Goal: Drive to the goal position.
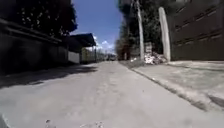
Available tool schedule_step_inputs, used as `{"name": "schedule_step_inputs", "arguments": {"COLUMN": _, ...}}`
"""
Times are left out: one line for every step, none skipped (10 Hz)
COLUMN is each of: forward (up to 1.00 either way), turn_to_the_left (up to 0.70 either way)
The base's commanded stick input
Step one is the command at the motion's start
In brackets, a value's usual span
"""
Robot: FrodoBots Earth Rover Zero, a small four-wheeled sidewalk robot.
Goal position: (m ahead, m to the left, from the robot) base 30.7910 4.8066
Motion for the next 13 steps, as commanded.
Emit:
{"name": "schedule_step_inputs", "arguments": {"forward": 0.85, "turn_to_the_left": 0.00}}
{"name": "schedule_step_inputs", "arguments": {"forward": 0.85, "turn_to_the_left": 0.00}}
{"name": "schedule_step_inputs", "arguments": {"forward": 0.85, "turn_to_the_left": 0.04}}
{"name": "schedule_step_inputs", "arguments": {"forward": 0.85, "turn_to_the_left": 0.01}}
{"name": "schedule_step_inputs", "arguments": {"forward": 0.85, "turn_to_the_left": 0.04}}
{"name": "schedule_step_inputs", "arguments": {"forward": 0.85, "turn_to_the_left": 0.00}}
{"name": "schedule_step_inputs", "arguments": {"forward": 0.85, "turn_to_the_left": 0.00}}
{"name": "schedule_step_inputs", "arguments": {"forward": 0.85, "turn_to_the_left": 0.00}}
{"name": "schedule_step_inputs", "arguments": {"forward": 0.85, "turn_to_the_left": -0.22}}
{"name": "schedule_step_inputs", "arguments": {"forward": 0.85, "turn_to_the_left": -0.34}}
{"name": "schedule_step_inputs", "arguments": {"forward": 0.85, "turn_to_the_left": -0.34}}
{"name": "schedule_step_inputs", "arguments": {"forward": 0.85, "turn_to_the_left": -0.34}}
{"name": "schedule_step_inputs", "arguments": {"forward": 0.85, "turn_to_the_left": -0.34}}
